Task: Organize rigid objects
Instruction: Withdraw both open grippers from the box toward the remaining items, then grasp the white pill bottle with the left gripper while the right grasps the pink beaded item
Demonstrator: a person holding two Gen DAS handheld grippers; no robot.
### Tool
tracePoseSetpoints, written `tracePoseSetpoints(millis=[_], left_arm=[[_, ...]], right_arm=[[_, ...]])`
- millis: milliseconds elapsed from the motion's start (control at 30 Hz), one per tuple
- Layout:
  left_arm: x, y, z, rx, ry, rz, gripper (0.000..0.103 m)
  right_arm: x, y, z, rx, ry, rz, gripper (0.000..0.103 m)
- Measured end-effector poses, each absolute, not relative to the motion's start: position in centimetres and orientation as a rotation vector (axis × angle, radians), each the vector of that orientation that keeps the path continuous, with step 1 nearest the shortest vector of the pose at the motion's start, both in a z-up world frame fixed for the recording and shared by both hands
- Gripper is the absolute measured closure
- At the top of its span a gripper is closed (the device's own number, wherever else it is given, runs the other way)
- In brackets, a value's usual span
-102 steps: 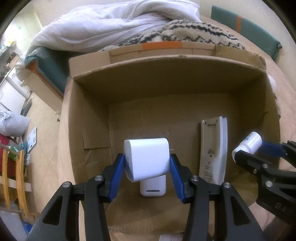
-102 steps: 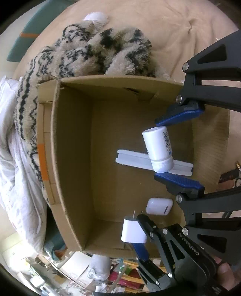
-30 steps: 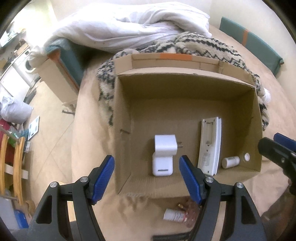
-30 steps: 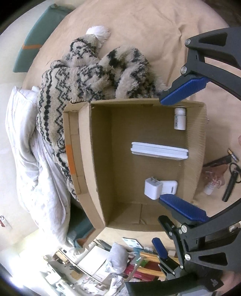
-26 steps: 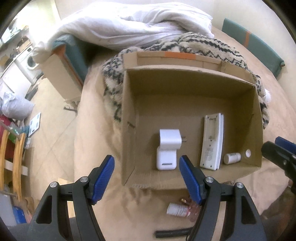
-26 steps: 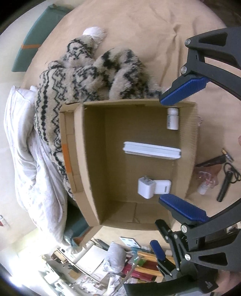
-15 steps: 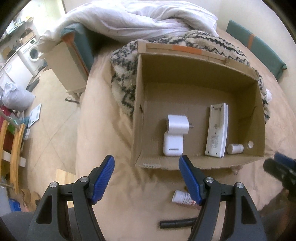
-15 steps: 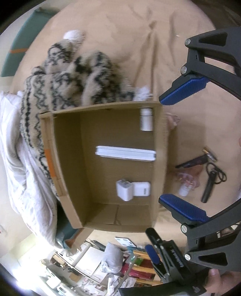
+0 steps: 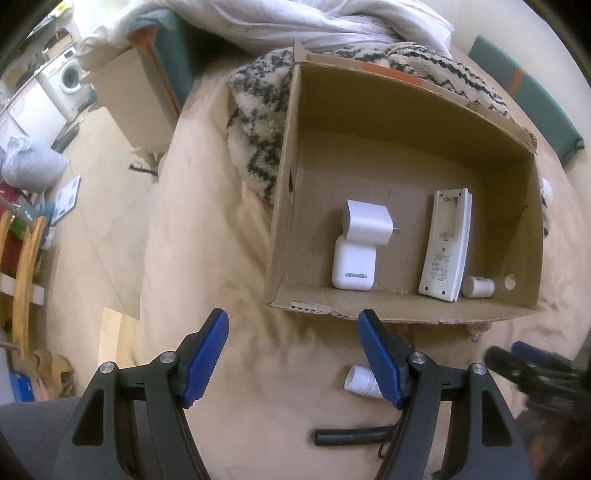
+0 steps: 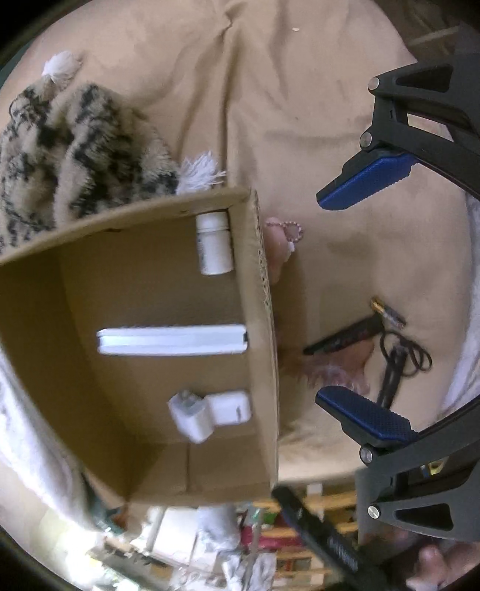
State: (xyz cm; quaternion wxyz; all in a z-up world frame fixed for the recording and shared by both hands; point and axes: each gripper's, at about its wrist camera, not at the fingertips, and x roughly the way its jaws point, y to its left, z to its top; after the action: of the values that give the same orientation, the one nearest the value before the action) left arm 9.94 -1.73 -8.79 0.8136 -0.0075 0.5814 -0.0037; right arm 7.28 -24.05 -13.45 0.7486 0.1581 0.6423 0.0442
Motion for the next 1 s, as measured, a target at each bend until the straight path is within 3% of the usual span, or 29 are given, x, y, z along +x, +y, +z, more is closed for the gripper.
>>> tracePoseSetpoints(millis=[367, 500, 567, 600, 1000], left_arm=[[10.0, -2.6, -10.4, 0.033, 1.299, -0.016, 0.033], [9.7, -3.3, -13.0, 0.069, 1.398, -0.049, 0.033], [9.7, -3.5, -14.3, 0.055, 1.448, -0.059, 0.033], [9.7, -3.6, -14.9, 0.052, 1.468, -0.064, 0.033], [8.8, -7.6, -17.2, 0.123, 1.543, -0.207, 0.033]], right_arm=[[10.3, -24.1, -18.2, 0.338, 1.472, -0.031, 0.003], [10.6, -22.9, -18.5, 0.247, 1.477, -0.037, 0.046], [10.6, -22.8, -18.4, 0.236, 1.468, -0.034, 0.05], [10.6, -22.8, -18.3, 0.234, 1.466, -0.036, 0.068], [9.2, -23.3, -15.9, 0.293, 1.412, 0.032, 0.067]])
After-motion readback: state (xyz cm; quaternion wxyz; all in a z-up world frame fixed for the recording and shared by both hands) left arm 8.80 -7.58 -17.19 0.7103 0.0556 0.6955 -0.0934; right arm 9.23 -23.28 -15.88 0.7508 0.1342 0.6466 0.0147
